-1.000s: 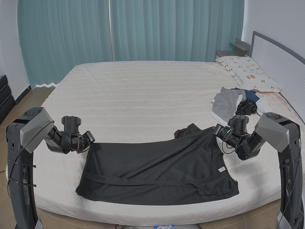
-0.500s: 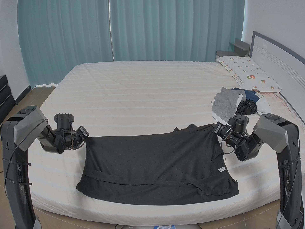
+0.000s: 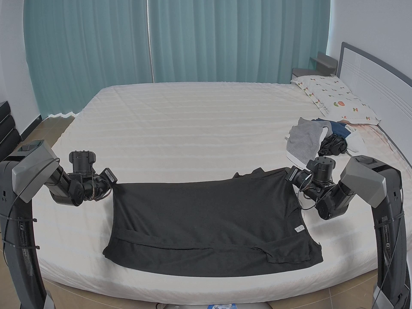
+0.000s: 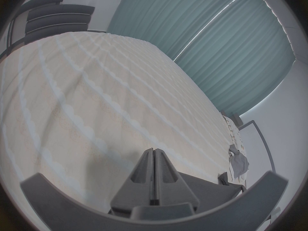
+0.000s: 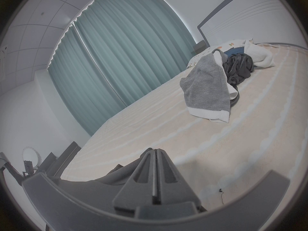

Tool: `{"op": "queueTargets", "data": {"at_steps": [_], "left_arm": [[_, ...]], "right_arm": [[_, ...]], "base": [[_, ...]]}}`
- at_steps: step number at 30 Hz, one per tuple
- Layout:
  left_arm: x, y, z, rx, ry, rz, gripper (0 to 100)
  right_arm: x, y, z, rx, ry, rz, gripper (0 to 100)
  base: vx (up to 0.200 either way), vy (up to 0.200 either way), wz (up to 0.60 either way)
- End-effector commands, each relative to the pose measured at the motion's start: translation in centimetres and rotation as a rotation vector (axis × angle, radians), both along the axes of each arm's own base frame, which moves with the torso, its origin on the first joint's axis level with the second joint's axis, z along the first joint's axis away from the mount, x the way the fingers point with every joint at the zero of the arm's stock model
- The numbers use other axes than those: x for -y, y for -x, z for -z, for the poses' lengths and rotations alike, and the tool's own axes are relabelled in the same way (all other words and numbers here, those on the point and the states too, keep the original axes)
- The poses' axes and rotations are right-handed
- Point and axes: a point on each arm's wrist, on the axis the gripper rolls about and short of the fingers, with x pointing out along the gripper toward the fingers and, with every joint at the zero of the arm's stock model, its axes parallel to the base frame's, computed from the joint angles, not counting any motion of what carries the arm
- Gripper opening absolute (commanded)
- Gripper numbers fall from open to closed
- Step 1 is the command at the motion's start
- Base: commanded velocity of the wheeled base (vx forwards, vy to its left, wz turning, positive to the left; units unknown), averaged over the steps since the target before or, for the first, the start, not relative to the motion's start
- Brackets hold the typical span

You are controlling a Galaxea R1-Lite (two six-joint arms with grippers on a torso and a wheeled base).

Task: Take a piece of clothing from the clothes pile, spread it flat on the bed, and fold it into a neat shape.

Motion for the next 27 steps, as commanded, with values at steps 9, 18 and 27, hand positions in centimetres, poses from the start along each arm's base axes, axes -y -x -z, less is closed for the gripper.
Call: {"op": "queueTargets", "data": {"at_steps": [9,18,27], "left_arm": [[-0.3,1.2,-1.0,0.002,0.045,0.062,0],[-1.1,2.2,-1.7,0.002,0.079,0.107,0],[-1.3,3.5,-1.6,-0.005,0.041,0.195,0]], "right_arm": [[1.2,2.2,-1.8,-0.024,-0.022,-0.082,0],[2.3,4.4,-3.0,-0.054,-0.040,-0.139,0],[2.9,8.1,-1.8,-0.104,-0.052,-0.178,0]], "base": [[0.000,0.000,0.00],[0.000,0.000,0.00],[0.000,0.000,0.00]]}}
